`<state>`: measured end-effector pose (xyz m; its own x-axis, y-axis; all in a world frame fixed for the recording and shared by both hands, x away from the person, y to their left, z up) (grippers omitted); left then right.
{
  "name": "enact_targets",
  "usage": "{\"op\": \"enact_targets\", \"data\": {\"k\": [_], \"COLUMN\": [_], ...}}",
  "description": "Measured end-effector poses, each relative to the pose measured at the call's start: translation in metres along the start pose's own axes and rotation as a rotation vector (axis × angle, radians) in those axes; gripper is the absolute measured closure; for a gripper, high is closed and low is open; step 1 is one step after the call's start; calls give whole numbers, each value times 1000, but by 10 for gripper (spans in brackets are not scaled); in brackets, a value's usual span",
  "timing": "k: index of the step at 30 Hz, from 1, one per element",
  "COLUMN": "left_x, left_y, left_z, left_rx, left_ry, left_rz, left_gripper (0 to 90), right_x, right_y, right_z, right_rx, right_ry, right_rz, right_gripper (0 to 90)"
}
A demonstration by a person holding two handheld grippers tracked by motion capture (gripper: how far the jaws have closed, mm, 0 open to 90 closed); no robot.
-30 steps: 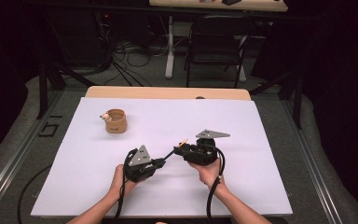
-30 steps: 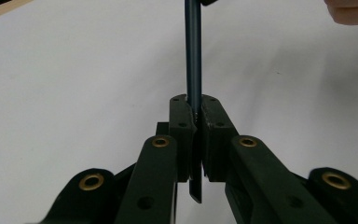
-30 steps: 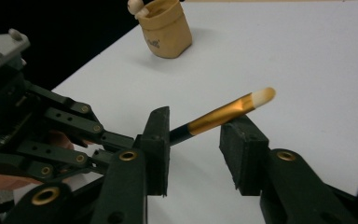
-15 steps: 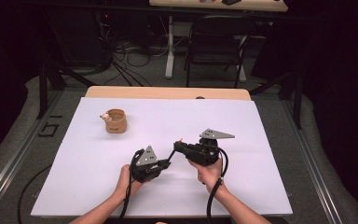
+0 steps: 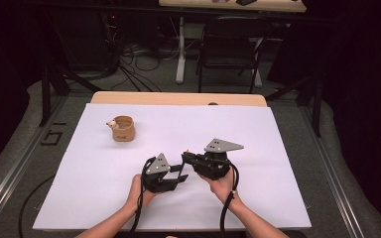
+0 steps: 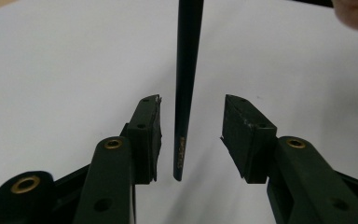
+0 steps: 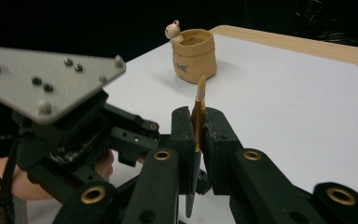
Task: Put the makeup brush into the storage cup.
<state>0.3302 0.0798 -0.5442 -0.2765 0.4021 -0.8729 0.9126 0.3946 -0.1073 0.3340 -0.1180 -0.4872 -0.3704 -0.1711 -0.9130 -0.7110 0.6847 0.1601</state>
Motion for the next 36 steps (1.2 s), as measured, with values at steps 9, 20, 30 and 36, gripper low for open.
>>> {"op": "enact_targets", "data": {"k": [9, 20, 30, 36], "left_x": [-7, -8, -7, -6], "left_y": [1, 0, 9, 15], "left_z": [-8, -7, -14, -20], "left_rx": [-16, -12, -44, -74], "left_ry": [-71, -92, -110, -117], "left_rz": [2, 7, -12, -20], "left_gripper": [713, 831, 832, 832], "right_x": [1, 2, 1, 6], "right_y": [4, 4, -5, -10], "right_z": [3, 4, -2, -9], "right_rx": [13, 13, 26, 51], "right_ry": [21, 34, 28, 49], "right_rz": [-46, -69, -57, -75], "right_gripper": [839, 829, 450, 212]}}
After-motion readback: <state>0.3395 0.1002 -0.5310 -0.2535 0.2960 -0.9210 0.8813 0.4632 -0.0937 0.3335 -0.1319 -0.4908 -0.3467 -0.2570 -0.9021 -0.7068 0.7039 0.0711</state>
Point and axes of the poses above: each handheld gripper's, and its own axes: z roughly forward along the jaws, x roughly out of its underside, y roughly to its left, the point moved 1 cm from there along z, roughly forward along the jaws, and after that the axes turned 6 degrees about x, right-handed, at the moved point
